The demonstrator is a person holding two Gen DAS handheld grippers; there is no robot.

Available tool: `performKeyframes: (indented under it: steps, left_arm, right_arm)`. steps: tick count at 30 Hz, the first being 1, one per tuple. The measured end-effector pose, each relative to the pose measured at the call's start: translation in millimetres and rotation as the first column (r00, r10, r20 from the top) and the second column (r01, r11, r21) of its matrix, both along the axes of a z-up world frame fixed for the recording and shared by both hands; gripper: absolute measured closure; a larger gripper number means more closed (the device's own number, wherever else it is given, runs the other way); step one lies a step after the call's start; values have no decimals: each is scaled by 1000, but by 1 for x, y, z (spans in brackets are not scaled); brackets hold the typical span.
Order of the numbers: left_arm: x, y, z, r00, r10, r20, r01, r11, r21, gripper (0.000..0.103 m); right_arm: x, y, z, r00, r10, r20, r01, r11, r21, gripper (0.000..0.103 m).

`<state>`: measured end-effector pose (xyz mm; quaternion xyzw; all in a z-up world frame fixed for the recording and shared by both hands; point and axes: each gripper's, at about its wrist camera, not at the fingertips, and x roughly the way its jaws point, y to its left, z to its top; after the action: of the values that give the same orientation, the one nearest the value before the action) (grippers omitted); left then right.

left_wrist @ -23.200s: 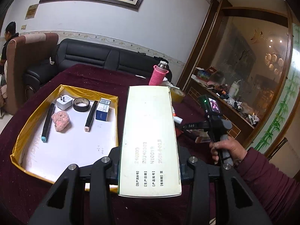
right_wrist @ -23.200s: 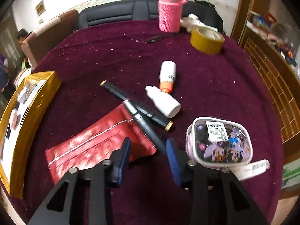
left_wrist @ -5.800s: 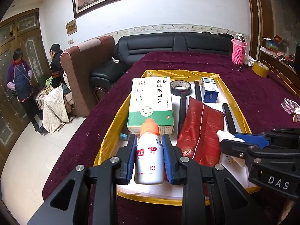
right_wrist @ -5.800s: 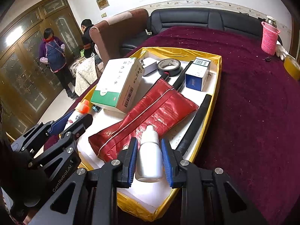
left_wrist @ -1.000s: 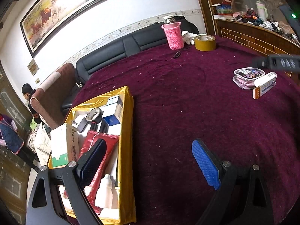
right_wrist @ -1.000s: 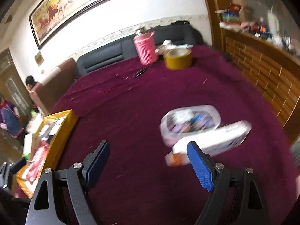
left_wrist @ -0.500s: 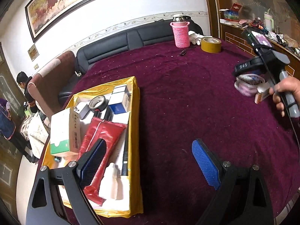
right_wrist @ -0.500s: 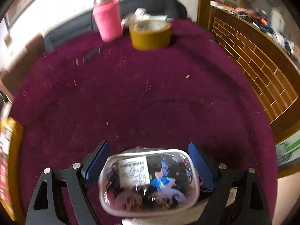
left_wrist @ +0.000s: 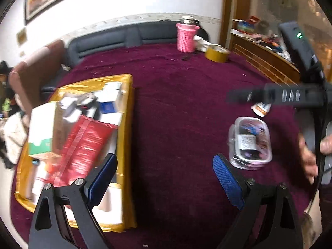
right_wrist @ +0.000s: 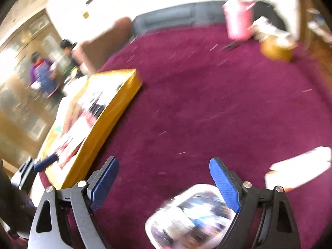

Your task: Organize objects

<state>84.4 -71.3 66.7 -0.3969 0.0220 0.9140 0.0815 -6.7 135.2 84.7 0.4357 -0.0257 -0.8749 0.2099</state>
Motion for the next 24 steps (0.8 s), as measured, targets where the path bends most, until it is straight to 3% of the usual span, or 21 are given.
performKeyframes:
  steps: [3,7,11,14,18,20,24]
  left_arm:
    - [-6,20,-10,997,-63,41,61,997,50,10]
    - [-17,56,-21,986,-142,82,136,988,78,10]
    - [-27,103,-28,974,-212,80,210,977,35,10]
    - [-33,127,-34,966,-243,84,244,970,-1,10]
    - [-40,146,-48,959,-256,125,264,963,-54,11]
    - [-39,143,-48,964,-238,120,246,968,-53,28]
    - [-39,119,-42,980,-165,113,169,985,-29,28]
  right_arm:
    - [4,41,7,987,-158,-22,158,987,40,9]
    - [-1,90,-15,946,-312,93,310,950,31,9]
    - [-15,117,-36,900,-396,181,403,915,-3,9]
    - [-23,124,-48,880,-414,233,433,901,-34,9]
    - [-33,117,-53,880,-407,244,427,904,-32,9]
    - [-35,111,-53,887,-395,238,411,911,-19,9]
    - [-44,97,-56,897,-379,228,385,923,17,9]
